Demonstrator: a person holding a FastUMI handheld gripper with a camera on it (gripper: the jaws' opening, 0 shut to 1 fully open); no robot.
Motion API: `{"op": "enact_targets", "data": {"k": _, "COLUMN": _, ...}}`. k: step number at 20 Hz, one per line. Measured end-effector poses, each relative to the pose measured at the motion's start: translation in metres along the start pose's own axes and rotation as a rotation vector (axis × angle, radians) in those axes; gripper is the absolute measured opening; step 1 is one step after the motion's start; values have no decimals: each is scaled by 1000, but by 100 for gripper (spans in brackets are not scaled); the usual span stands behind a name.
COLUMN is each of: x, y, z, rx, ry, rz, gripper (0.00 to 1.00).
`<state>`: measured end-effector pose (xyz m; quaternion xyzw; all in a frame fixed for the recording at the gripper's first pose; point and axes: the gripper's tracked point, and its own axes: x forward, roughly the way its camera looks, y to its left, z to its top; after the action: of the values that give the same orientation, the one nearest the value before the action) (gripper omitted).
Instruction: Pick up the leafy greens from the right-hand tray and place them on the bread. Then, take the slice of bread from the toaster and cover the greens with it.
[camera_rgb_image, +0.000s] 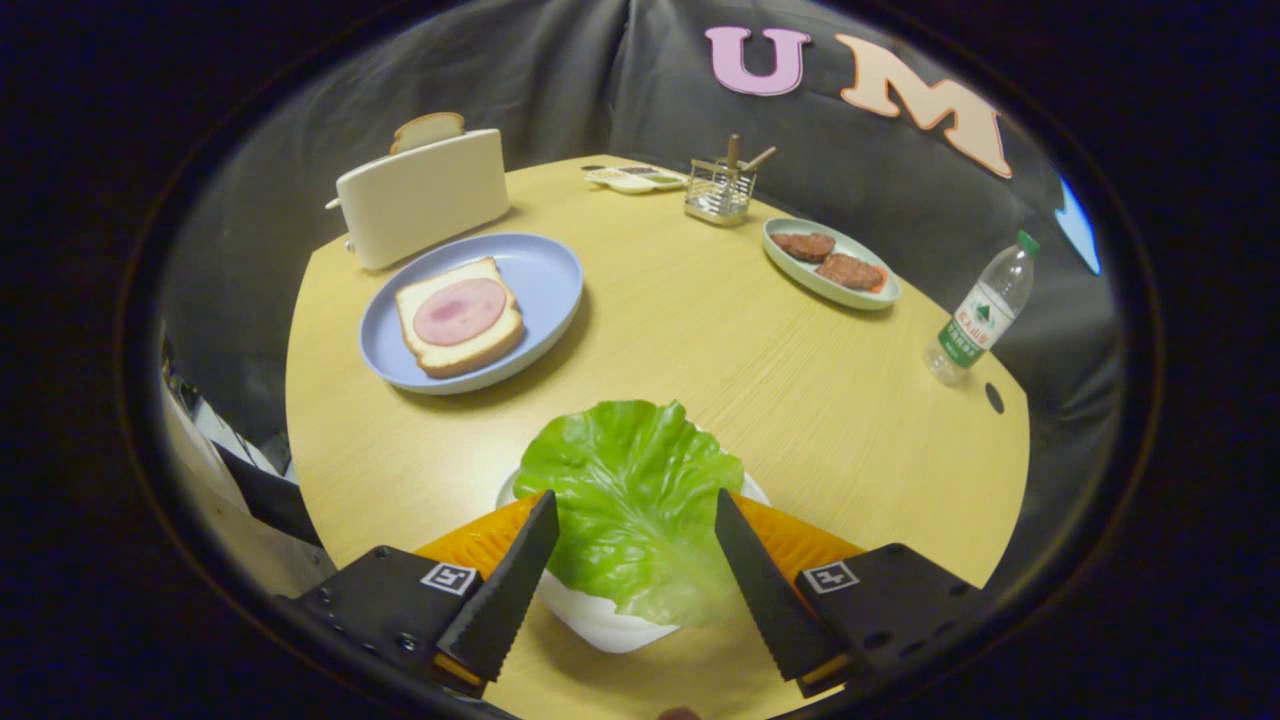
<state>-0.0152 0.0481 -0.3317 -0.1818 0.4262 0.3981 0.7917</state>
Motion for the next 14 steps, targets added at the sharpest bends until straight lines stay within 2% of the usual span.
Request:
{"op": "enact_targets", "data": {"k": 9, "x": 10, "y": 4, "z": -11, "rx": 123, "ry": 52, "rz": 18, "gripper": 99}}
{"op": "enact_targets", "data": {"k": 14, "x": 10, "y": 6, "z": -11, "rx": 145, "ry": 69, "rz": -15, "gripper": 68}}
